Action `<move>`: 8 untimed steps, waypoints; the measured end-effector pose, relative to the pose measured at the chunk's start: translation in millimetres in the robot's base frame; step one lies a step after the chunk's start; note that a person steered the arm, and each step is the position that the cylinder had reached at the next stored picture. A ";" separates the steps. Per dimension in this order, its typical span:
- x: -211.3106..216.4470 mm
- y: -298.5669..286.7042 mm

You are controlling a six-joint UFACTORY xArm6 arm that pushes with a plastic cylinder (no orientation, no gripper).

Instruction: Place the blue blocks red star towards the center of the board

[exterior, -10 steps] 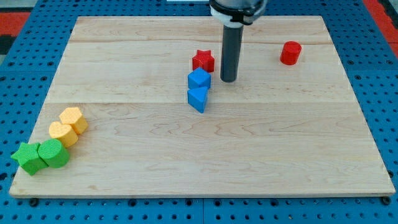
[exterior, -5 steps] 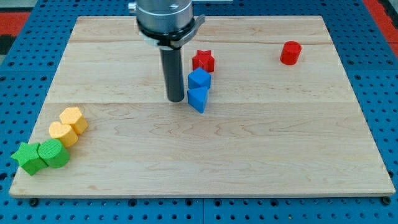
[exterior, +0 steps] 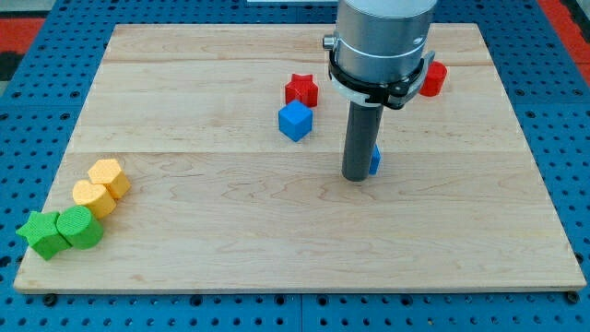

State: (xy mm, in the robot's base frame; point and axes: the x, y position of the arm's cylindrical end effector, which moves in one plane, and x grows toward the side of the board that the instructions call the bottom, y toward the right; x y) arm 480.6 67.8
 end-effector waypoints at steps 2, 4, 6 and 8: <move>8.7 68.4; -7.6 -25.1; -56.0 -17.9; -69.0 54.5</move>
